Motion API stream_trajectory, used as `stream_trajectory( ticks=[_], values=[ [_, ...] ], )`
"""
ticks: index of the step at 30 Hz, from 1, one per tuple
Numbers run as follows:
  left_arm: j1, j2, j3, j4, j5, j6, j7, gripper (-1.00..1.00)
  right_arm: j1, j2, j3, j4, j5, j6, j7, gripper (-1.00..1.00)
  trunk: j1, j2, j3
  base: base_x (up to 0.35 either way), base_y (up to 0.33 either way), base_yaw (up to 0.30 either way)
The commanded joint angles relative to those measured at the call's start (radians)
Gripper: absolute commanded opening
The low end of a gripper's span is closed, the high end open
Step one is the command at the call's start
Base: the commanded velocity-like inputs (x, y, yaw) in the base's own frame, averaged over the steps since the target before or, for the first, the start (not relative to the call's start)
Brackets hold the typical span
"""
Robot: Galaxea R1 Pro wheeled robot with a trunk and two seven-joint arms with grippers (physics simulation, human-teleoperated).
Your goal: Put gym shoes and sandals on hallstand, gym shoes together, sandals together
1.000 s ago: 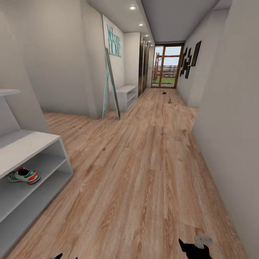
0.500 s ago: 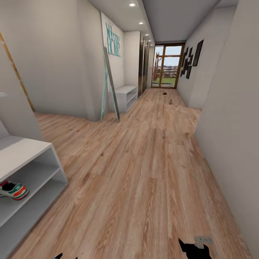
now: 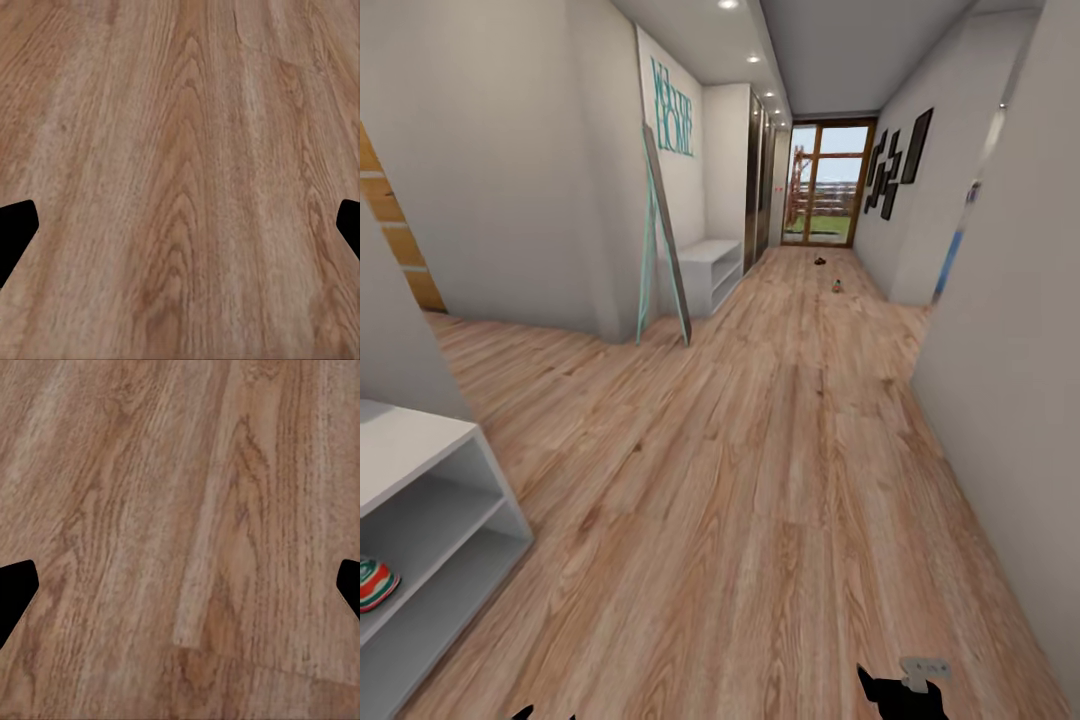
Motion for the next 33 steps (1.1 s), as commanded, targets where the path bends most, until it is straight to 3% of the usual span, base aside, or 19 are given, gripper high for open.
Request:
stream_trajectory(
  ticks=[1,21,28,33],
  values=[
    [-0.001,0.000,0.003,0.002,0.005,0.001,-0.008,1.00,-0.001,0.000,0.007,0.001,-0.010,-0.003,0.004,1.00,0.000,0.000,-0.001,0.339,0.000,0.000],
    [-0.001,0.001,0.003,0.002,0.005,0.001,-0.006,1.00,0.000,0.002,0.008,0.001,-0.010,-0.002,0.003,1.00,0.000,0.000,-0.001,0.339,0.000,-0.003],
    [-0.001,0.001,0.003,0.003,0.006,0.001,-0.006,1.00,0.000,0.002,0.008,0.001,-0.009,-0.002,0.003,1.00,0.000,0.000,-0.001,0.339,0.000,-0.134],
    [-0.001,0.000,0.039,0.003,0.005,0.001,-0.007,1.00,0.000,0.003,0.009,0.001,-0.009,-0.002,0.003,1.00,0.000,0.000,-0.001,0.339,0.000,-0.239]
  ],
)
